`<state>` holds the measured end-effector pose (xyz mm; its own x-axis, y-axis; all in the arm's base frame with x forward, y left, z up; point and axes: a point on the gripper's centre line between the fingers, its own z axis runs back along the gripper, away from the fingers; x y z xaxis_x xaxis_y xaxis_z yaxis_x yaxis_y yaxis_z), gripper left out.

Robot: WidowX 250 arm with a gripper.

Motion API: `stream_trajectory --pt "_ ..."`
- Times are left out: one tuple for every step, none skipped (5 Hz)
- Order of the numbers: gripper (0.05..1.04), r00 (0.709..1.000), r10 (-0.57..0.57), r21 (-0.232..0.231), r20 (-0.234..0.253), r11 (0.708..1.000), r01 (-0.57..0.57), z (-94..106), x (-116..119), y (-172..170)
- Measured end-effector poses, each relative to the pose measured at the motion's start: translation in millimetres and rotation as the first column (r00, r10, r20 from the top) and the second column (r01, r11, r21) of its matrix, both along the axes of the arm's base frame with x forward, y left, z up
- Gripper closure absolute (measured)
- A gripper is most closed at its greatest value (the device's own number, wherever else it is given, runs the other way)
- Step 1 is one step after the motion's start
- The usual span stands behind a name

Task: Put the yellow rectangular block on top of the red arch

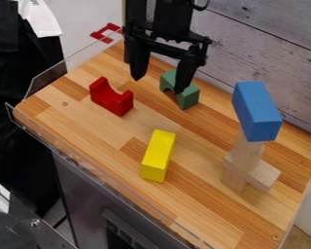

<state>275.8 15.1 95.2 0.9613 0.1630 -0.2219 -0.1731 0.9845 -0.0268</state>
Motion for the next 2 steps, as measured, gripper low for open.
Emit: stream_trajectory --pt "0.083 0.999 0.001 -0.006 -0.035 1.0 -0.001 -9.1 -3.4 -0.8" --pt "0.083 0.997 0.037 -0.013 -0.068 0.999 -0.038 -28.3 -5.5 -3.2"
